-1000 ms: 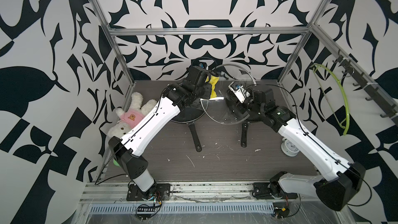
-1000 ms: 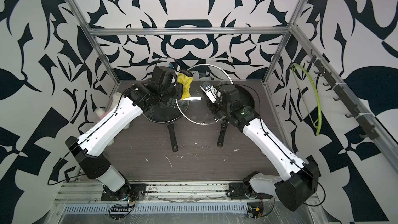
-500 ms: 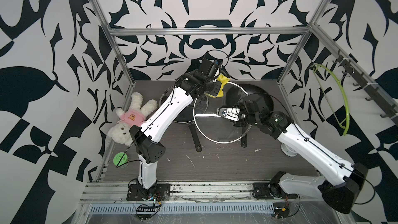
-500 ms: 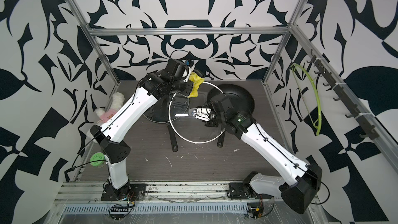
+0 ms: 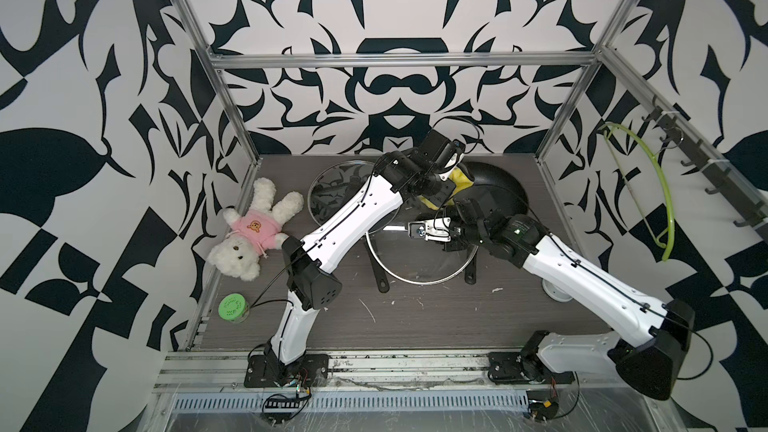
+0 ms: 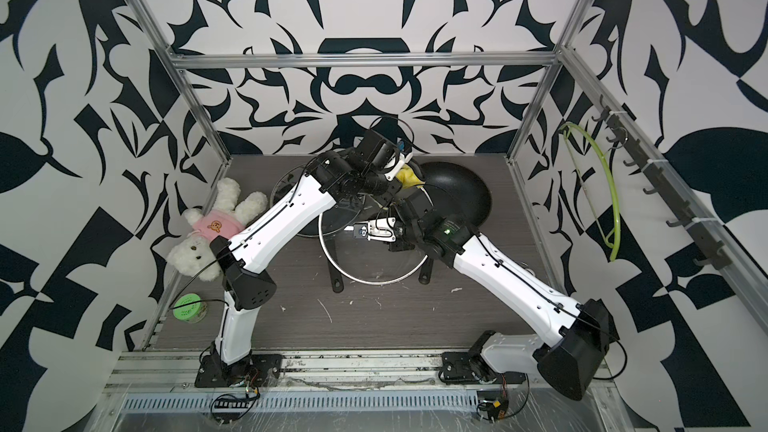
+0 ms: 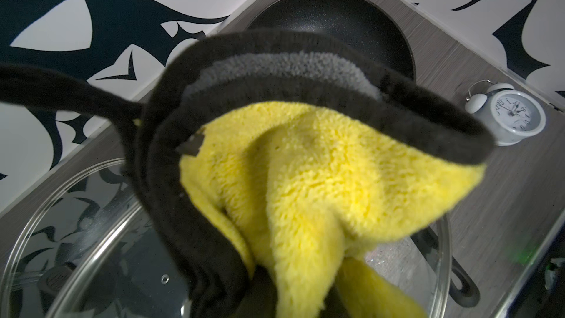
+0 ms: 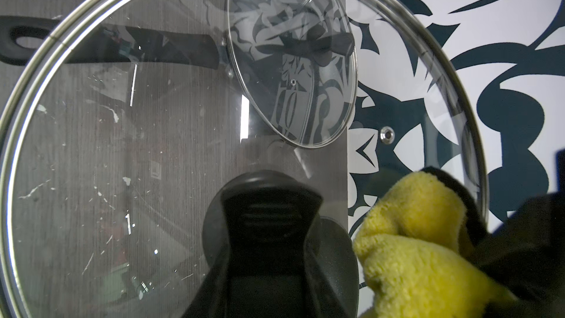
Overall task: Wipe the pot lid with a cloth
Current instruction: Wipe the pot lid.
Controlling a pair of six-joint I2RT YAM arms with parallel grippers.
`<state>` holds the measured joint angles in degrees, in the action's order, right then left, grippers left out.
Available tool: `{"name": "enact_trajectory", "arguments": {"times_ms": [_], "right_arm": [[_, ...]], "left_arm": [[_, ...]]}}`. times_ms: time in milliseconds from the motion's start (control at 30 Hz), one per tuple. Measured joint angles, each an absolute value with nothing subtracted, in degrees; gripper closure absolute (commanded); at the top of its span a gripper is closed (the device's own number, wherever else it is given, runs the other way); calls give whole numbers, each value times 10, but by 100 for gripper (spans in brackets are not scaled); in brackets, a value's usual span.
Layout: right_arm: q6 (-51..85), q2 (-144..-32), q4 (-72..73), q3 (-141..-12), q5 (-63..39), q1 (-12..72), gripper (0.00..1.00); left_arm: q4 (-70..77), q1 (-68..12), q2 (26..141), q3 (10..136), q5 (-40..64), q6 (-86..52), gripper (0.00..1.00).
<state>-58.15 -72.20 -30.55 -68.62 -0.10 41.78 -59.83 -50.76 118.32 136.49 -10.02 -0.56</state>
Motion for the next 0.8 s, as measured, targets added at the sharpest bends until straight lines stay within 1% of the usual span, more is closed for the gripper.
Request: {"name": "enact_trajectory", "arguments": {"times_ms": [167,433,633,800], "right_arm": [[-571,-722,-284,-686,18,418,100],[-519,-722,-248,-686,46,406,100],[-433,-717,-224,-686,61,387,100],[-329,-715,-219,-693,63,362,100]], "left_arm": [[-584,-505,1166,1350,-114,-3,100],[-571,-472,1095,1279,-150,-2,100],[-562,-461,1049,1223,-188,-2,100],[-542,-461,1005,1148,-204,-4,100]]}}
